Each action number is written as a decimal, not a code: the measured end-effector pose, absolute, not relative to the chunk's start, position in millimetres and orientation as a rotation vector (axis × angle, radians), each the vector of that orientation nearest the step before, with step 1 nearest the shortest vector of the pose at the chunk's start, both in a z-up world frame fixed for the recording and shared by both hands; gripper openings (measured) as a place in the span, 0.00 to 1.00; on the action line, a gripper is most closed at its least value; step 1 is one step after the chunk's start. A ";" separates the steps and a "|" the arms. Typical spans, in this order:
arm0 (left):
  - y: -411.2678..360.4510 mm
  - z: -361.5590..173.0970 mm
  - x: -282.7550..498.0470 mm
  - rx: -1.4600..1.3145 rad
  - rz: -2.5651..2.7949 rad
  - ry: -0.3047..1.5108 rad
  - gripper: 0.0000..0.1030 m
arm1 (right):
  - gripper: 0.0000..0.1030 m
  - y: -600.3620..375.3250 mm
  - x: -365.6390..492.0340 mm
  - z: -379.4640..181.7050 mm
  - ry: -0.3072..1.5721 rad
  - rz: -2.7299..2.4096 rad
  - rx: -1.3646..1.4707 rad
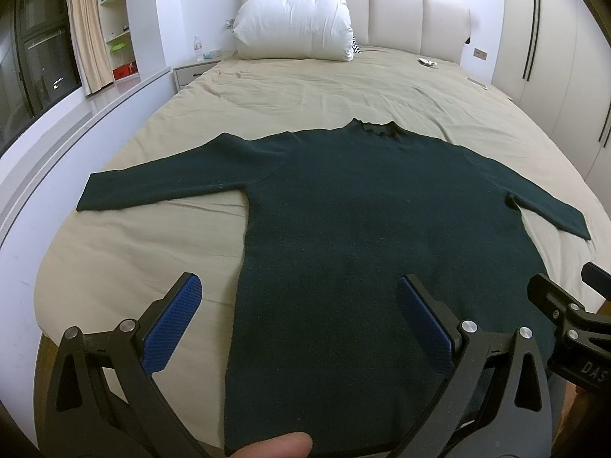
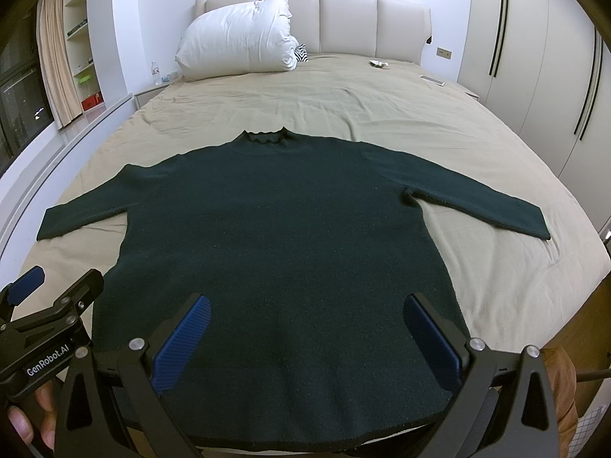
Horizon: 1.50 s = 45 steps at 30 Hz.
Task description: Fold small clothes
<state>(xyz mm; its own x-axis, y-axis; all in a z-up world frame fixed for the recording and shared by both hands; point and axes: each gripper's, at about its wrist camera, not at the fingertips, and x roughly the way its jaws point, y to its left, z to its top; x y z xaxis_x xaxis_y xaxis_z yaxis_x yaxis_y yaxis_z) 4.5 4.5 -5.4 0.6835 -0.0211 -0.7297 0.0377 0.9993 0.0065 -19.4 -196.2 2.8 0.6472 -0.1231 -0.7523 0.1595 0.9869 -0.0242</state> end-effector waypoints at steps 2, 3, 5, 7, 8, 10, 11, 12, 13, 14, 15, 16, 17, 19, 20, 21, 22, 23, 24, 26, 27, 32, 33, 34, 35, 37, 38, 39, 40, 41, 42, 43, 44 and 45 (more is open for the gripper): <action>4.2 -5.1 4.5 0.021 -0.032 0.818 1.00 | 1.00 -196.2 -19.3 2.7 0.853 -0.160 0.045; 4.4 -5.1 4.4 0.021 -0.031 0.818 1.00 | 1.00 -196.1 -19.5 2.9 0.852 -0.161 0.046; 4.7 -5.3 4.6 0.021 -0.033 0.818 1.00 | 1.00 -196.0 -19.4 2.8 0.852 -0.161 0.046; 4.7 -5.3 4.8 0.021 -0.034 0.819 1.00 | 1.00 -195.9 -19.4 2.8 0.852 -0.161 0.045; 4.7 -5.2 4.8 0.021 -0.033 0.819 1.00 | 1.00 -195.9 -19.4 2.8 0.852 -0.161 0.045; 5.0 -5.7 4.7 0.022 -0.033 0.819 1.00 | 1.00 -196.0 -19.4 2.8 0.852 -0.161 0.045; 5.1 -7.3 5.4 0.021 -0.034 0.820 1.00 | 1.00 -196.0 -19.4 2.8 0.852 -0.161 0.045; 5.1 -7.3 5.3 0.021 -0.035 0.820 1.00 | 1.00 -196.1 -19.4 2.7 0.852 -0.161 0.045; 5.1 -7.5 5.2 0.020 -0.037 0.820 1.00 | 1.00 -196.1 -19.4 2.7 0.853 -0.161 0.046; 4.7 -7.8 4.7 0.019 -0.038 0.820 1.00 | 1.00 -196.1 -19.4 2.7 0.853 -0.161 0.046; 4.8 -8.0 4.5 0.019 -0.039 0.820 1.00 | 1.00 -196.0 -19.3 2.7 0.852 -0.162 0.046; 4.8 -8.0 4.2 0.018 -0.040 0.819 1.00 | 1.00 -196.1 -19.3 2.6 0.853 -0.161 0.046; 4.5 -7.4 3.9 0.018 -0.040 0.819 1.00 | 1.00 -196.1 -19.3 2.6 0.852 -0.161 0.046; 4.4 -7.3 3.2 0.018 -0.039 0.819 1.00 | 1.00 -196.0 -19.4 2.6 0.853 -0.161 0.046; 4.3 -7.4 3.0 0.016 -0.040 0.820 1.00 | 1.00 -195.9 -19.5 2.7 0.853 -0.160 0.046; 4.3 -7.4 2.6 0.013 -0.041 0.819 1.00 | 1.00 -195.8 -19.6 2.7 0.852 -0.161 0.046; 4.0 -7.0 2.7 0.010 -0.041 0.819 1.00 | 1.00 -195.9 -19.6 2.7 0.853 -0.161 0.045; 3.9 -6.8 2.5 0.009 -0.041 0.818 1.00 | 1.00 -195.9 -19.7 2.7 0.853 -0.161 0.046; 3.4 -6.4 2.5 0.010 -0.041 0.818 1.00 | 1.00 -195.8 -19.8 2.7 0.853 -0.161 0.047; 2.1 -5.9 2.3 0.012 -0.039 0.815 1.00 | 1.00 -195.6 -20.0 2.8 0.852 -0.161 0.046; 1.6 -5.7 1.8 0.013 -0.039 0.811 1.00 | 1.00 -195.7 -20.0 2.8 0.853 -0.161 0.046; 1.0 -4.6 -0.5 0.012 -0.042 0.794 1.00 | 1.00 -195.9 -20.3 2.6 0.853 -0.161 0.047; 1.1 -4.6 -0.7 0.011 -0.041 0.792 1.00 | 1.00 -196.0 -20.4 2.6 0.853 -0.161 0.047; 1.6 -4.6 -1.1 0.009 -0.041 0.789 1.00 | 1.00 -196.1 -20.5 2.5 0.853 -0.161 0.046; 2.5 -4.7 -1.2 0.006 -0.040 0.787 1.00 | 1.00 -196.2 -20.6 2.5 0.853 -0.161 0.046; 4.9 -5.3 -0.8 -0.004 -0.046 0.784 1.00 | 1.00 -196.4 -20.8 2.4 0.853 -0.160 0.048; 6.5 -5.4 -0.6 -0.012 -0.051 0.786 1.00 | 1.00 -196.4 -20.8 2.4 0.852 -0.159 0.049; 8.6 -6.1 0.2 -0.028 -0.061 0.792 1.00 | 1.00 -196.4 -20.7 2.3 0.852 -0.160 0.047; 11.3 -6.0 1.5 -0.050 -0.075 0.801 1.00 | 1.00 -196.3 -20.6 2.2 0.852 -0.160 0.047; 15.3 -6.1 3.7 -0.077 -0.089 0.813 1.00 | 1.00 -196.1 -20.4 2.1 0.851 -0.159 0.047; 20.1 -6.9 6.1 -0.112 -0.104 0.826 1.00 | 1.00 -195.9 -20.1 2.0 0.851 -0.158 0.047; 24.6 -7.2 8.4 -0.143 -0.117 0.832 1.00 | 1.00 -195.6 -19.9 2.0 0.850 -0.157 0.047; 29.8 -7.5 10.7 -0.177 -0.135 0.836 1.00 | 1.00 -194.8 -22.2 2.6 0.848 -0.156 0.047; 36.6 -7.9 13.2 -0.221 -0.162 0.838 1.00 | 1.00 -196.1 -23.8 3.5 0.845 -0.156 0.047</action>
<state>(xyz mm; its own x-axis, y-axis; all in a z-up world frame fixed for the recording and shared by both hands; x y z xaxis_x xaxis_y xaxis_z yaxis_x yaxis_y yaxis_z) 13.2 36.6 -7.9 0.6586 -0.2282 -0.7171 0.0550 0.9650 -0.2566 -23.8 -196.1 3.5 0.6534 -0.1185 -0.7477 0.1556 0.9876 -0.0205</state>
